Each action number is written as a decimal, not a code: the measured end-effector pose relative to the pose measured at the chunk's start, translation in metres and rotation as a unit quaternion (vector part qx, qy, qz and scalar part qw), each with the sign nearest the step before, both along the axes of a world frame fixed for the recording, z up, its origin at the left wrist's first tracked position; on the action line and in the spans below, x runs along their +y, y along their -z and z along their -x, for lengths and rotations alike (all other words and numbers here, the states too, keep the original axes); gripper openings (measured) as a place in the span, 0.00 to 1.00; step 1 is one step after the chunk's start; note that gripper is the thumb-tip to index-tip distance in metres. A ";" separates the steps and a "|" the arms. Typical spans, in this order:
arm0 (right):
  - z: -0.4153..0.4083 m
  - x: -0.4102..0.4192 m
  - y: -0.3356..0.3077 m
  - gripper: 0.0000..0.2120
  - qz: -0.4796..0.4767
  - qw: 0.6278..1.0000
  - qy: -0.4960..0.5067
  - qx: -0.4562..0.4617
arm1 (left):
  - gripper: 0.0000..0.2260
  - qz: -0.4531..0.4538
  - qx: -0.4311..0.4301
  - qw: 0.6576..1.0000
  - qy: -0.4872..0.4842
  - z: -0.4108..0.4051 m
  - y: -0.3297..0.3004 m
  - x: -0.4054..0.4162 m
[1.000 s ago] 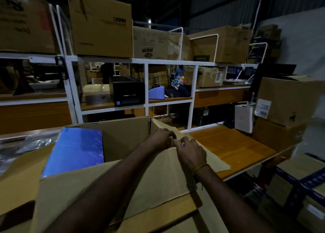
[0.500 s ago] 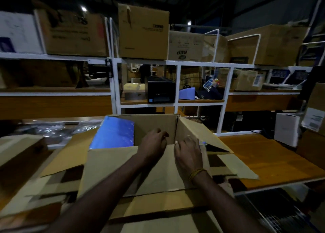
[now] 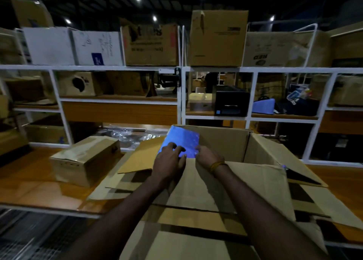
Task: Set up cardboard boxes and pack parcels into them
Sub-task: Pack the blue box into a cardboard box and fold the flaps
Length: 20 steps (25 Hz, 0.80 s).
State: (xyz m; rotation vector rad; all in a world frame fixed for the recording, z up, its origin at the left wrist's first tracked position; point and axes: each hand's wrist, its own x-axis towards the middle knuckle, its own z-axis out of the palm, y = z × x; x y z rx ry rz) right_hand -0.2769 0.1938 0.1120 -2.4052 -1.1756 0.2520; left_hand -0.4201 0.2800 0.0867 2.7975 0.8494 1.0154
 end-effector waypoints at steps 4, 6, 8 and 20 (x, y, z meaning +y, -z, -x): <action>0.001 0.007 0.002 0.27 -0.082 0.995 0.033 0.044 | 0.11 -0.040 -0.022 0.998 0.039 0.010 0.002 0.014; 0.008 0.001 0.004 0.25 -0.192 0.977 0.083 0.041 | 0.09 -0.061 -0.035 0.996 0.055 0.011 0.004 0.022; 0.016 0.001 0.007 0.25 -0.342 0.934 0.099 0.035 | 0.09 -0.073 -0.055 0.993 0.072 0.012 0.005 0.028; 0.039 0.072 -0.002 0.44 -0.216 0.949 -0.225 -0.051 | 0.39 -0.183 -0.063 0.980 -0.049 0.039 0.014 0.059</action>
